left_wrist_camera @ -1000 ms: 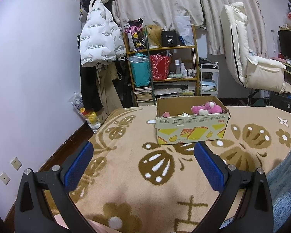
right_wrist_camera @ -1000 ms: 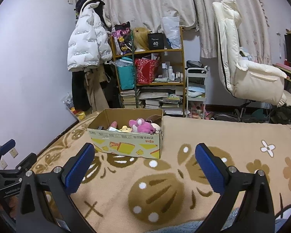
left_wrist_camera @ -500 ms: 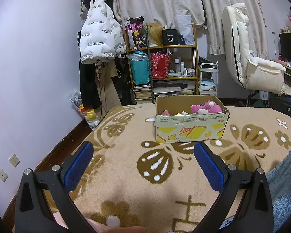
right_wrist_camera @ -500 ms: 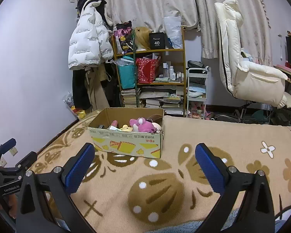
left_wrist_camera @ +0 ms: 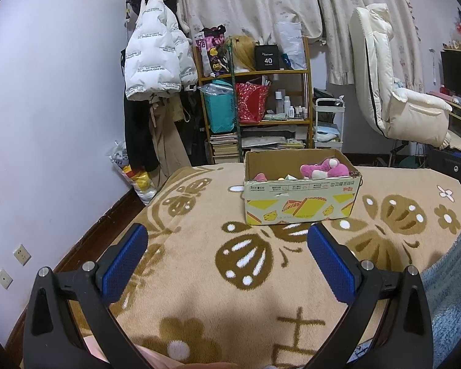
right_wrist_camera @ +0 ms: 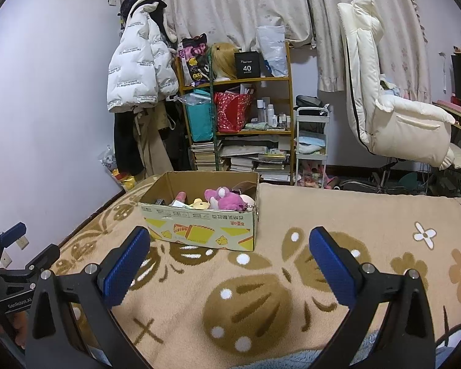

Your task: Organize soft objects

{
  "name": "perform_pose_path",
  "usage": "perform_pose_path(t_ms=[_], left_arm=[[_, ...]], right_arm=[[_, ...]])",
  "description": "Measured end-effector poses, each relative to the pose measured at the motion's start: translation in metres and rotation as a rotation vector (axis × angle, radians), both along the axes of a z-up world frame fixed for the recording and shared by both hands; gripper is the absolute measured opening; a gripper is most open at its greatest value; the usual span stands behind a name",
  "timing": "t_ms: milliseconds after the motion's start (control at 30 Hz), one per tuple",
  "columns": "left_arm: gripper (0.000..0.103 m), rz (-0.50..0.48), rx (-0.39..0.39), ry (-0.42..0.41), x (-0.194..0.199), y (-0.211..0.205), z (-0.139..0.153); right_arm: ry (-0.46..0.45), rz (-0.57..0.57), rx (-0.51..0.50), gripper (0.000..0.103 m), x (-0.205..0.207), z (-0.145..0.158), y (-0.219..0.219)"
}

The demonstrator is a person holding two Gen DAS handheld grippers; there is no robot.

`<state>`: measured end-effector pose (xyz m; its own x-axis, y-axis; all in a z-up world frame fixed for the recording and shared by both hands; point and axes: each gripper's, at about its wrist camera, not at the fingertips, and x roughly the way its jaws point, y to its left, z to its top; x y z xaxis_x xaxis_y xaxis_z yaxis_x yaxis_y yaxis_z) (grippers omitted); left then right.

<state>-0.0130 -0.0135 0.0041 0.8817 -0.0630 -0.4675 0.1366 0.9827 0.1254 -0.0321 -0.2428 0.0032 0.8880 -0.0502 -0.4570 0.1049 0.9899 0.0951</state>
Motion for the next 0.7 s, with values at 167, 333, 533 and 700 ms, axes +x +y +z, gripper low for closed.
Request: perform_pose_path(t_ms=[167,333,533,700], left_arm=[[0.102,0.008,0.000,-0.004,-0.0019,-0.0026,-0.0003],[0.102,0.005,0.001,0.002,-0.0035,-0.0044,-0.0001],[0.102,-0.008,-0.019,0.009,-0.0051,-0.0033,-0.0006],[0.102,-0.002,-0.018,0.011,-0.0043,-0.0023,-0.0012]], right_arm=[[0.002,-0.004,0.005,0.103,0.0009,-0.0004,-0.0004],[0.001,-0.001,0.006,0.103,0.0006,-0.0001,-0.0016],[0.002,-0.001,0.004,0.103,0.0026,-0.0001,-0.0023],[0.002,-0.004,0.004,0.103,0.0027,0.0000,-0.0013]])
